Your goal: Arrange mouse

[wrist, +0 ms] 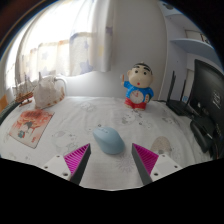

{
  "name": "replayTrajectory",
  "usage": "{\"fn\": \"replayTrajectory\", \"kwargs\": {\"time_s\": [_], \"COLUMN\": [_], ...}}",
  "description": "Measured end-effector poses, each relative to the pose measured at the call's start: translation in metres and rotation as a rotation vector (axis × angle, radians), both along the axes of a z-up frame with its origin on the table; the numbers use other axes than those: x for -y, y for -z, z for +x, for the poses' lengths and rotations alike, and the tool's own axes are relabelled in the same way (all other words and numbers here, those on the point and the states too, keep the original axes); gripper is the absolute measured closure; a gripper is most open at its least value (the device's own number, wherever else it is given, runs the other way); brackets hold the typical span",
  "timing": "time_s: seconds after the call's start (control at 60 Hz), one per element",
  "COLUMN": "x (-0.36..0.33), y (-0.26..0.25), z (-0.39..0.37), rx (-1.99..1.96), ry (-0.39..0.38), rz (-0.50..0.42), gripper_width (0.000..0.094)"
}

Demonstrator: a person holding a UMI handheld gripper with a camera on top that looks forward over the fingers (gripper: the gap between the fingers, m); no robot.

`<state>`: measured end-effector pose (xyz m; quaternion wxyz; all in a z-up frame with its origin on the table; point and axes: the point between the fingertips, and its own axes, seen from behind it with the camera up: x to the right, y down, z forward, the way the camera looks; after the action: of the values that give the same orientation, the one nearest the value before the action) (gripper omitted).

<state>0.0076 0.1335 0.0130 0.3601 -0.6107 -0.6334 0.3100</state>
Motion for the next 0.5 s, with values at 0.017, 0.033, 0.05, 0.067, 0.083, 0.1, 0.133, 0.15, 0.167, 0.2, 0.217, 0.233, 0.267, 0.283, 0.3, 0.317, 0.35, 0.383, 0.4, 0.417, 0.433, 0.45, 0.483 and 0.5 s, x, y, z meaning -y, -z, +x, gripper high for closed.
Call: {"fn": "replayTrajectory", "kwargs": {"time_s": [0.017,0.033,0.05,0.067,0.083,0.1,0.133,0.15,0.167,0.2,0.217,0.233,0.267,0.283,0.3,0.317,0.35,0.383,0.4,0.417,0.433,0.45,0.483,0.5], "x": [0.0,-0.001,-0.001,-0.002,-0.002,-0.003,-0.004,-0.004,-0.004,-0.005,-0.005,-0.005,-0.005,-0.005,-0.005,-0.005,-0.005,-0.005,-0.005,-0.006,-0.007,-0.008,-0.009,-0.009], "y": [0.003,0.006,0.009,0.013,0.016,0.018,0.022,0.024,0.025,0.027,0.027,0.027,0.027,0.027,0.027,0.027,0.027,0.028,0.028,0.028,0.028,0.028,0.028,0.028], "z": [-0.005,-0.011,-0.016,-0.02,-0.025,-0.029,-0.039,-0.043,-0.047,-0.054,-0.058,-0.061,-0.066,-0.068,-0.071,-0.072,-0.076,-0.078,-0.079,-0.08,-0.08,-0.081,-0.082,-0.082], "rx": [-0.003,0.0,0.004,0.009,0.013,0.018,0.024,0.024,0.026,0.03,0.031,0.031,0.034,0.034,0.034,0.035,0.034,0.037,0.039,0.039,0.038,0.039,0.039,0.04], "ry": [-0.002,-0.005,-0.009,-0.011,-0.013,-0.015,-0.02,-0.02,-0.023,-0.021,-0.021,-0.023,-0.027,-0.029,-0.032,-0.034,-0.032,-0.03,-0.029,-0.026,-0.02,-0.015,-0.007,-0.002], "rz": [-0.004,-0.007,-0.008,-0.01,-0.014,-0.018,-0.025,-0.028,-0.034,-0.044,-0.05,-0.054,-0.055,-0.055,-0.057,-0.058,-0.064,-0.069,-0.072,-0.075,-0.075,-0.074,-0.076,-0.076], "gripper_width": [0.0085,0.0083,0.0083,0.0083,0.0084,0.0083,0.008,0.0078,0.0078,0.0079,0.0079,0.0076,0.008,0.0078,0.0078,0.0078,0.0081,0.0088,0.0099,0.0116,0.014,0.0174,0.026,0.0311]}}
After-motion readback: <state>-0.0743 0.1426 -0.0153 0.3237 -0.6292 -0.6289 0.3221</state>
